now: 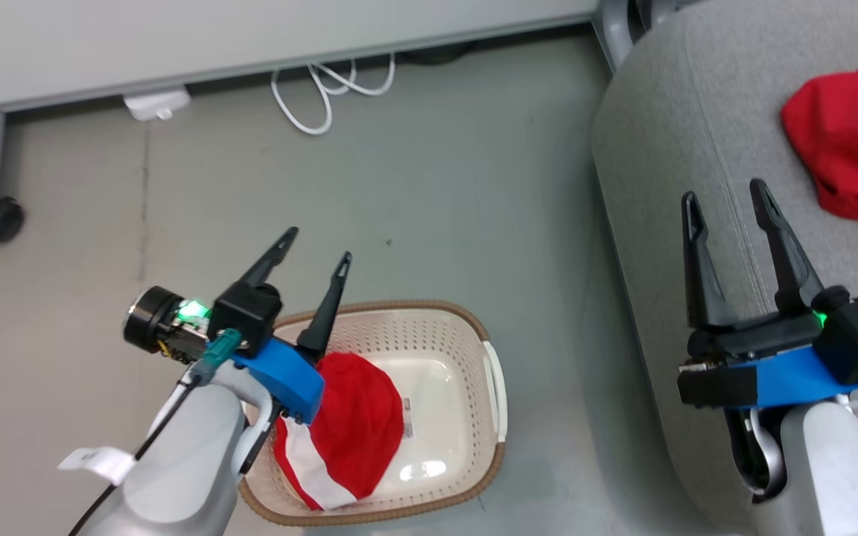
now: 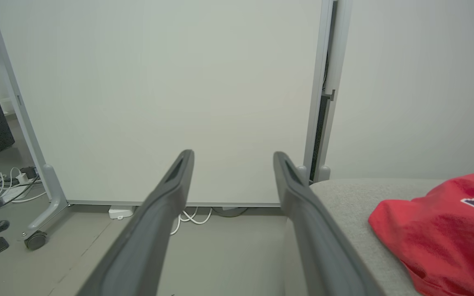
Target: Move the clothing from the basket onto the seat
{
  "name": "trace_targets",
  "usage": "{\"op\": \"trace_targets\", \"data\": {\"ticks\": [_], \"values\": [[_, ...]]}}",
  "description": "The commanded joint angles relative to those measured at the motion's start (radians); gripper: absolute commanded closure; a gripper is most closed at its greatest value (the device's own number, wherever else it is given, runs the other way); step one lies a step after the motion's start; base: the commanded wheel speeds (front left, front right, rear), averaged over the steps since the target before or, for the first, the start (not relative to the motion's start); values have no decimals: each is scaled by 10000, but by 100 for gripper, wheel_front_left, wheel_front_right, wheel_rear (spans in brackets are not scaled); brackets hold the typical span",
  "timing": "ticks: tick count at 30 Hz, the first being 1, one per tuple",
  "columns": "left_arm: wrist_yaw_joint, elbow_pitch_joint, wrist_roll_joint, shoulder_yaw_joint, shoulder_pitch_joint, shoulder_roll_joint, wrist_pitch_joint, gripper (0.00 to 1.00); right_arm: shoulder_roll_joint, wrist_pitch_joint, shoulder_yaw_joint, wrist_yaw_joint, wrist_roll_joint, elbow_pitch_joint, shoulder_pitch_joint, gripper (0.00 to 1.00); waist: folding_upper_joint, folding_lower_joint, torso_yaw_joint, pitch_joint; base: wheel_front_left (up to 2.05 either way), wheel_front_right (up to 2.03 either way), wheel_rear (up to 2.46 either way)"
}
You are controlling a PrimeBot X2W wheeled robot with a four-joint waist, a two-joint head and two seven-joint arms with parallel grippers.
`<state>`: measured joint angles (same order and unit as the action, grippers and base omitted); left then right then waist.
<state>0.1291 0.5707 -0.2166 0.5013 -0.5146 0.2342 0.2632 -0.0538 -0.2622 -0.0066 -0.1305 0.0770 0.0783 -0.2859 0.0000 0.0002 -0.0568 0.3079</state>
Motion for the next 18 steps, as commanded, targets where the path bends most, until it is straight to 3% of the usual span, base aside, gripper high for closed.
{"op": "trace_targets", "data": {"ticks": [1, 18], "values": [[14, 185, -57, 238, -275, 57, 24, 0, -43, -42, 28, -3, -7, -42, -219, 0, 0, -2, -332, 451, 0, 0, 0], [14, 3884, -1143, 5327, -2727, 160, -244, 0, -29, -42, 407, -5, 44, -430, -1454, 0, 0, -2, -1259, 2512, 0, 0, 0]]}}
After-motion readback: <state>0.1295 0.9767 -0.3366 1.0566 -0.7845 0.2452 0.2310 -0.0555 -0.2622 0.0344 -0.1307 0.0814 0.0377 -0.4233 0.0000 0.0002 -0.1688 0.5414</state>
